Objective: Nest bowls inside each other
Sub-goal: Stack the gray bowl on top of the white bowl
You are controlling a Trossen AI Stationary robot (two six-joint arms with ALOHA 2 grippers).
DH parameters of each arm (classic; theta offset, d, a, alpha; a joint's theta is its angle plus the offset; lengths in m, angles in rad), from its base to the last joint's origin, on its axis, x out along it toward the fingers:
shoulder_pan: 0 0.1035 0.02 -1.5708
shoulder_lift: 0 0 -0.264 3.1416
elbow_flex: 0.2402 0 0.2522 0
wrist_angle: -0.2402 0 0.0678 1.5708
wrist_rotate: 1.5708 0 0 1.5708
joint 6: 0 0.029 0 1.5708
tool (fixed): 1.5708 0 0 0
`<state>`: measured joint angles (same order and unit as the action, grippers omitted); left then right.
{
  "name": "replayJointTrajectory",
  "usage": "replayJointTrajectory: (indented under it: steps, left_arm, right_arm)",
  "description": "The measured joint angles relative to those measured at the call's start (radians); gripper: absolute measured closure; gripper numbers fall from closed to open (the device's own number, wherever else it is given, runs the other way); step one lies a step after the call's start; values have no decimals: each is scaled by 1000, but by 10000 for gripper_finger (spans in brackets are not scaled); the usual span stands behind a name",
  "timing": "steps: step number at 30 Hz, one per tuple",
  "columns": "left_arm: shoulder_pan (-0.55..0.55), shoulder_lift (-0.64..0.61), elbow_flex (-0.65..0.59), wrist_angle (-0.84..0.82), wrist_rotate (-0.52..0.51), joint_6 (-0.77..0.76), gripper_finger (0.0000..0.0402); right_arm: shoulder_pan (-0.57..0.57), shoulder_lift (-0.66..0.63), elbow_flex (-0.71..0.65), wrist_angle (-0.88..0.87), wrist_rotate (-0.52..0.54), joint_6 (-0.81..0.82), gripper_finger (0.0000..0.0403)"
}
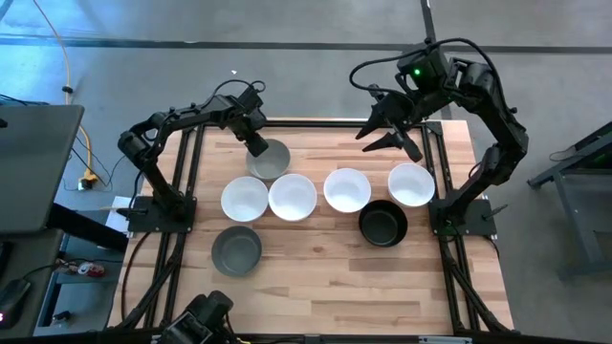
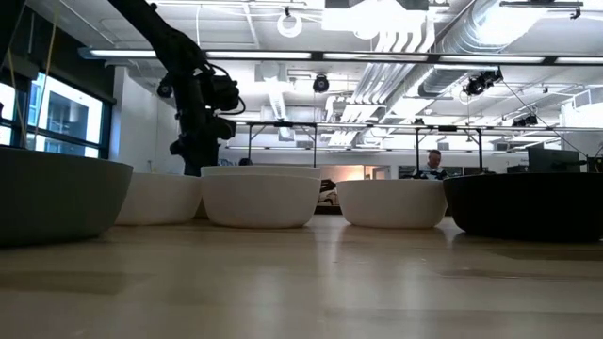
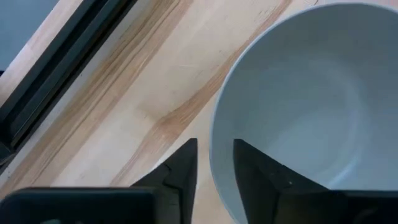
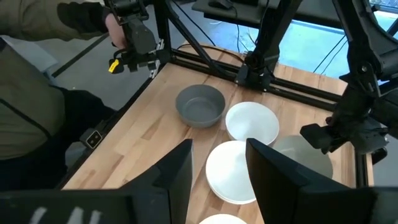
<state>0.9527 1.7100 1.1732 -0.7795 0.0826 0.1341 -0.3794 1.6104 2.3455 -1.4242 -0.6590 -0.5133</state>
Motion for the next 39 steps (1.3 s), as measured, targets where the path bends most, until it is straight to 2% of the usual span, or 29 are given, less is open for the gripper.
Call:
replayJointTrajectory:
  steps: [4, 11, 20, 27, 33, 39]
  left_arm:
    - [0, 0, 0, 0, 0, 0, 290]
    - [0, 14, 1, 0, 3, 0, 289]
    - [0, 80, 1, 37, 7, 0, 291]
    - [1, 76, 25, 37, 8, 8, 332]
    - [1, 76, 32, 39, 8, 18, 391]
    - [1, 76, 32, 39, 6, 16, 399]
  right_arm:
    - [0, 0, 0, -2, 0, 0, 261]
    - [0, 0, 0, -2, 0, 0, 262]
    - [0, 0, 0, -17, -1, 8, 283]
    - [0, 0, 0, -16, -1, -11, 291]
    - [0, 0, 0, -16, -1, -11, 291]
    - [0, 0, 0, -16, 0, -11, 291]
